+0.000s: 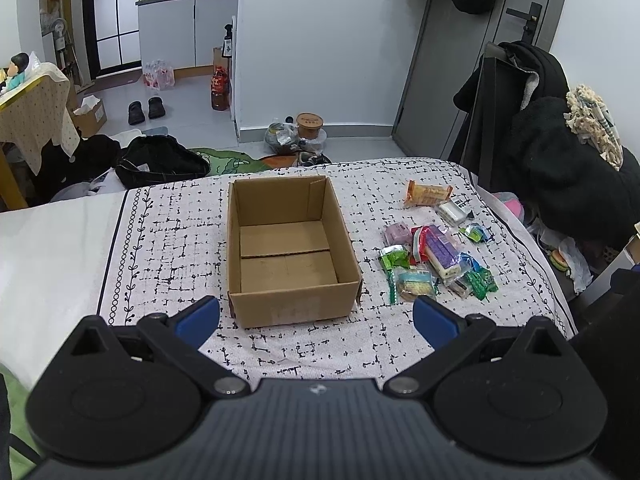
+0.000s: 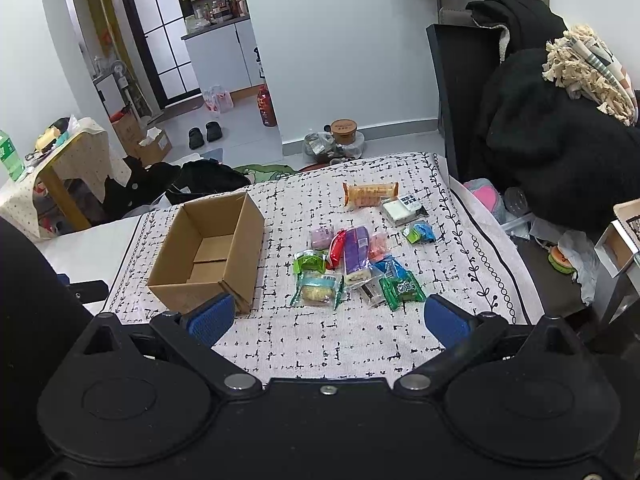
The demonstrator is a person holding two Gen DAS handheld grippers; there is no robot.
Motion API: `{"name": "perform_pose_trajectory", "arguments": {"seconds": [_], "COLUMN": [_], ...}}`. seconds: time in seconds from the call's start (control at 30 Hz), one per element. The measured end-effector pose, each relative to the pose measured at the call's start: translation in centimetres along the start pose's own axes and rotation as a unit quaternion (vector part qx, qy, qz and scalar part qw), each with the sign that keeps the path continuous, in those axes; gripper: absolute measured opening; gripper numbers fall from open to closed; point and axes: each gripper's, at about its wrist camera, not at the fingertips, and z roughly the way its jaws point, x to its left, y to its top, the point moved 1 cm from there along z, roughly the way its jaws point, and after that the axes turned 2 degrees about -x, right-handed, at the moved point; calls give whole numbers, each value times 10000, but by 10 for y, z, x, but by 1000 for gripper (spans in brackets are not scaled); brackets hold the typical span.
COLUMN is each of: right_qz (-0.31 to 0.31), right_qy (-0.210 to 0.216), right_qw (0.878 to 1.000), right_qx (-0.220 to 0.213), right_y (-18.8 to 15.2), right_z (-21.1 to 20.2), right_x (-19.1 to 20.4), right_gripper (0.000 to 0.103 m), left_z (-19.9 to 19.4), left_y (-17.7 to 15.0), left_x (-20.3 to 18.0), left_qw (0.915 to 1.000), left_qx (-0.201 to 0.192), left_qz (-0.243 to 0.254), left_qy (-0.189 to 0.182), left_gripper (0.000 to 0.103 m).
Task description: Organize snacks
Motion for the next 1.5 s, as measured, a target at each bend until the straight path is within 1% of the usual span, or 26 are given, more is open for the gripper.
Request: {"name": "perform_pose_trajectory", "arguments": {"seconds": [0.4, 0.6, 0.77, 1.13, 1.2, 1.27, 1.37, 1.5], "right_qz": [28, 49, 132, 255, 292, 294, 320, 382], "right_qy": [51, 114, 118, -123, -169, -219, -285, -358], "right_qw": [10000, 9999, 9998, 9996, 9994, 9993, 9990, 9982], "right_qx": [17, 9, 46, 88, 104, 114, 161, 306], "right_y": [1, 1, 1, 0, 0, 0, 0, -1], "right_z": [2, 5, 11, 32, 37, 43, 52, 67], "right_x": [-1, -2, -6, -24, -28, -31, -35, -41], "right_gripper": [102, 102, 103, 103, 102, 102, 98, 89], "left_z": [1, 4, 8, 50, 59, 71, 85, 100], "left_y": [1, 3, 12, 25, 26, 27, 31, 39], "left_x": [1, 1, -2, -7, -8, -10, -13, -24], "left_qw": [10000, 9999, 9996, 9995, 9988, 9983, 9972, 9953], "left_qx": [-18, -62, -172, 13, 26, 86, 174, 183], "left_qz": [-10, -19, -8, 218, 333, 478, 608, 803], "left_qy": [-15, -99, -228, -236, -356, -336, -400, -515], "left_gripper": [102, 102, 102, 102, 102, 102, 102, 102]}}
